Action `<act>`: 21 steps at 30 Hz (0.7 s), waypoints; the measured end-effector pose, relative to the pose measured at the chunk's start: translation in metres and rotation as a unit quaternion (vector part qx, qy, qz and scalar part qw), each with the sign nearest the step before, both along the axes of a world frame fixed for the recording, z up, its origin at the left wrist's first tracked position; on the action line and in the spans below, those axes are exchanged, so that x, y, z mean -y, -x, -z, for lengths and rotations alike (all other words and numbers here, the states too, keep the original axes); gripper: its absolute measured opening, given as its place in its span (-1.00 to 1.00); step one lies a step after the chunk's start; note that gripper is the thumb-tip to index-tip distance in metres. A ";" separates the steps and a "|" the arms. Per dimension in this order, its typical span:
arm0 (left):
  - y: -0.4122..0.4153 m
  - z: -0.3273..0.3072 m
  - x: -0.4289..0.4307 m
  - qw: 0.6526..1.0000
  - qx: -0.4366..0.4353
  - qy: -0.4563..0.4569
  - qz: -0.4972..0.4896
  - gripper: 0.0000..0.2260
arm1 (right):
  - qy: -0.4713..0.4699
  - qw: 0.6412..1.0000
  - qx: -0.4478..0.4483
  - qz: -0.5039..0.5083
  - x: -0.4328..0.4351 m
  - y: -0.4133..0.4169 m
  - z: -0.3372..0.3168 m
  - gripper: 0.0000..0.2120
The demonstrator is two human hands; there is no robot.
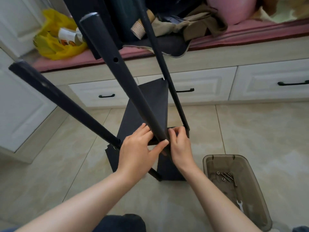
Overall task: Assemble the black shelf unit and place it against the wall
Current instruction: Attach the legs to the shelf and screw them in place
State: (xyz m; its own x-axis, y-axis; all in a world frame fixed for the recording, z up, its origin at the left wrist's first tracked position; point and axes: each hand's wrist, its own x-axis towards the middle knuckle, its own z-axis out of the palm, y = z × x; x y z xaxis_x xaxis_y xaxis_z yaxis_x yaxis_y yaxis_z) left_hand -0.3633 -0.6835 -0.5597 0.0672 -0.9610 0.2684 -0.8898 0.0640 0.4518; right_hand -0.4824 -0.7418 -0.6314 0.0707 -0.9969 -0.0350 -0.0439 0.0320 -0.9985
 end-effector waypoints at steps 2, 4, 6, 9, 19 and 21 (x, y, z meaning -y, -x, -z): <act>-0.013 -0.010 0.005 0.998 -0.058 -0.027 -0.018 -0.65 | -0.007 1.000 0.002 -0.020 0.003 -0.008 -0.005 -0.86; -0.026 -0.019 0.009 0.993 -0.093 -0.060 -0.030 -0.75 | -0.009 0.999 0.000 -0.038 0.004 -0.016 -0.010 -0.87; -0.041 -0.022 0.014 0.986 -0.138 -0.087 -0.040 -0.81 | -0.016 0.998 0.006 -0.054 0.006 -0.025 -0.015 -0.90; -0.062 -0.019 0.018 0.967 -0.203 -0.129 -0.078 -0.71 | -0.057 0.994 0.028 -0.088 0.010 -0.036 -0.019 -0.91; -0.124 0.014 0.008 0.908 -0.327 -0.214 -0.151 -0.48 | -0.082 0.980 -0.036 -0.177 0.021 -0.064 -0.011 -0.90; -0.135 0.024 0.007 0.899 -0.355 -0.210 -0.146 -0.52 | -0.088 0.978 -0.037 -0.183 0.023 -0.072 -0.006 -0.89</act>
